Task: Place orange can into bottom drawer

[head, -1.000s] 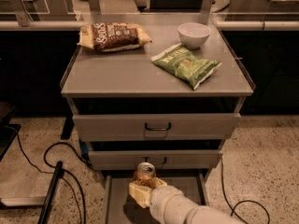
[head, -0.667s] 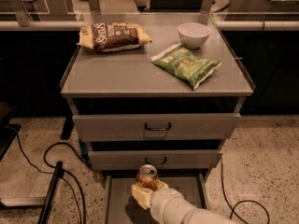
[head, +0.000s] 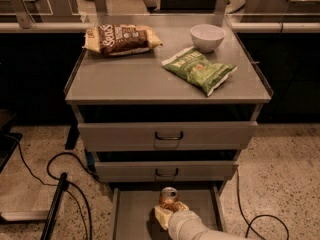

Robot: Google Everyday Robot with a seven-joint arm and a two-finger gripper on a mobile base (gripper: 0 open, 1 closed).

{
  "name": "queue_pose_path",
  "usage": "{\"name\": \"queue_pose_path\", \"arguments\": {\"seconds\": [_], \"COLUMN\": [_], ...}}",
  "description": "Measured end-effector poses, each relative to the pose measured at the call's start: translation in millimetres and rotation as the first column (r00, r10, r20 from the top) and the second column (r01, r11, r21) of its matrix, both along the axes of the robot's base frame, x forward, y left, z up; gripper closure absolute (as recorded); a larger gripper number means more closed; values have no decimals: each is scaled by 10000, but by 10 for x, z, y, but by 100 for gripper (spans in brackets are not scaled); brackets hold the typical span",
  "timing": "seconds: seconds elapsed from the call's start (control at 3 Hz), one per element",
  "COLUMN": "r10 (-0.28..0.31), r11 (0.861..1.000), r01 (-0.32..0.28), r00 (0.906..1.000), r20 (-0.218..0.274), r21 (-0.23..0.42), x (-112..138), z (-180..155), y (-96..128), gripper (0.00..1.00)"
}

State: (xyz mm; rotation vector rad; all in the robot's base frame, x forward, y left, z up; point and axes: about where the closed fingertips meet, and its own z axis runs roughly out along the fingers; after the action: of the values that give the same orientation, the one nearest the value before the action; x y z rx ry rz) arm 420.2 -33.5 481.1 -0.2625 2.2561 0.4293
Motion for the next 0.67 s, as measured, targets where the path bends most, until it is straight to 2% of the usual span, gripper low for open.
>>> {"name": "queue_pose_path", "arguments": {"seconds": [0.33,0.67], "r10": [0,-311], "r11": [10000,9991], "r01": [0,320], "r00": [10000,9990], "r20": [0,-326], "r21": [0,285], "x": [0,-18], "z": [0,-175], "y": [0,-22], "gripper": [100,100]}}
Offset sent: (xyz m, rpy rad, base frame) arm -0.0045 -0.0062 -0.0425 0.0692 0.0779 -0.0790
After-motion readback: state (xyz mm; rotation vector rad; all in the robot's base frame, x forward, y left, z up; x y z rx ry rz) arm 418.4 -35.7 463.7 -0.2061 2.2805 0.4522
